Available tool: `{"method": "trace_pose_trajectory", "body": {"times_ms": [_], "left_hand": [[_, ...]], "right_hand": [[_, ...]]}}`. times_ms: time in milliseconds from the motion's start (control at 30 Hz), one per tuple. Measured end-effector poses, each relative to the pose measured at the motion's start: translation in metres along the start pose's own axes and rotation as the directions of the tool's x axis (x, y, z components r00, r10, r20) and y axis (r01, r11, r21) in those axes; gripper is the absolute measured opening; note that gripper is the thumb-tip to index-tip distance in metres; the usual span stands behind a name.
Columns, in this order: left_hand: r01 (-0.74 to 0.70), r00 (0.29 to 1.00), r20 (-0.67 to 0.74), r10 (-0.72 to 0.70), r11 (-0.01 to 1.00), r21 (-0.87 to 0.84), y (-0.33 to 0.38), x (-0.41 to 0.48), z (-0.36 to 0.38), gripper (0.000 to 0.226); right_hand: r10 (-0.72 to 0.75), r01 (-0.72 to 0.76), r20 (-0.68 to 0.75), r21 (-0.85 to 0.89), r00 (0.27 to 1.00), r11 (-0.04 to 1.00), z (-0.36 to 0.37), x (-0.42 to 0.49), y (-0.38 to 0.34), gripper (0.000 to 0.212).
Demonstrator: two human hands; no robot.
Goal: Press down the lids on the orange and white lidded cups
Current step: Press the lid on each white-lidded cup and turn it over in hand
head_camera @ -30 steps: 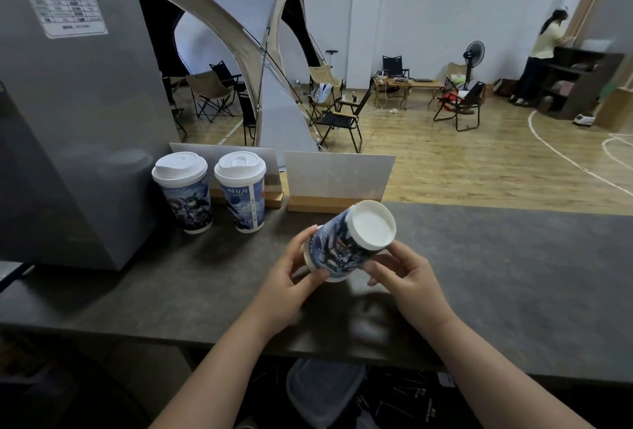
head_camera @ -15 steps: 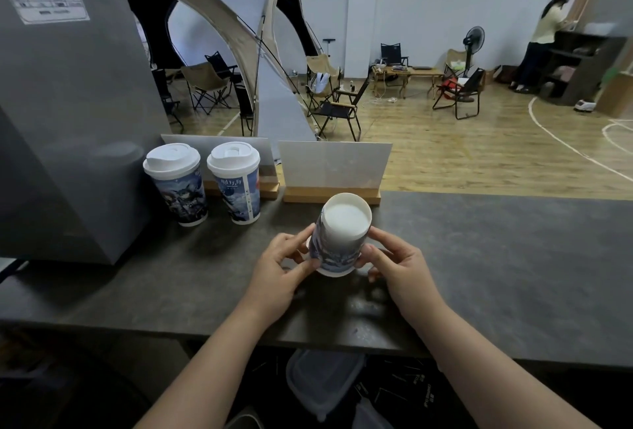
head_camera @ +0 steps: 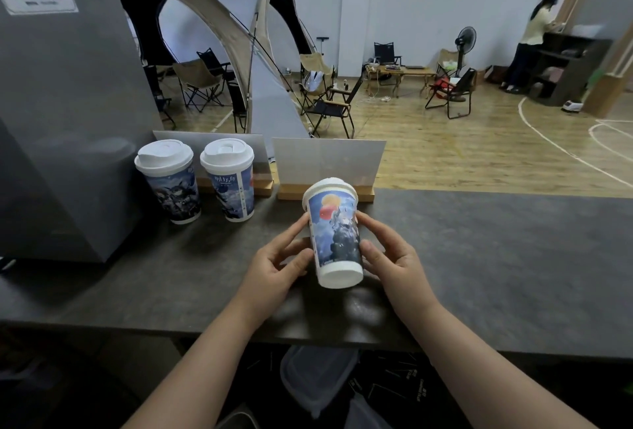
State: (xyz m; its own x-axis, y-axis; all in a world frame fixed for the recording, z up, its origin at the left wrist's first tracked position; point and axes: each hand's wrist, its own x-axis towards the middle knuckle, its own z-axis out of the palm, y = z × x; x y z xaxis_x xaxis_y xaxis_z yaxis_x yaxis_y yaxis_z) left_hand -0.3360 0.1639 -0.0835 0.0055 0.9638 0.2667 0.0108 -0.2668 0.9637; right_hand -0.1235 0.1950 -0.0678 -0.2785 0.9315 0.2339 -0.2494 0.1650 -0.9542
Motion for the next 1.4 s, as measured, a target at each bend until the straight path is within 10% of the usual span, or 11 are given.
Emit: {"method": "trace_pose_trajectory", "body": {"times_ms": [1000, 1400], "left_hand": [[0.038, 0.993, -0.115, -0.013, 0.975, 0.22, 0.014, -0.007, 0.014, 0.065], [0.038, 0.997, -0.065, -0.029, 0.988, 0.153, 0.019, 0.031, 0.222, 0.067]], "right_hand": [[-0.055, 0.047, -0.01, -0.406, 0.998, 0.913, -0.01, 0.004, 0.011, 0.051], [-0.048, 0.011, -0.083, -0.402, 0.995, 0.916, -0.2, -0.019, -0.061, 0.046]]}}
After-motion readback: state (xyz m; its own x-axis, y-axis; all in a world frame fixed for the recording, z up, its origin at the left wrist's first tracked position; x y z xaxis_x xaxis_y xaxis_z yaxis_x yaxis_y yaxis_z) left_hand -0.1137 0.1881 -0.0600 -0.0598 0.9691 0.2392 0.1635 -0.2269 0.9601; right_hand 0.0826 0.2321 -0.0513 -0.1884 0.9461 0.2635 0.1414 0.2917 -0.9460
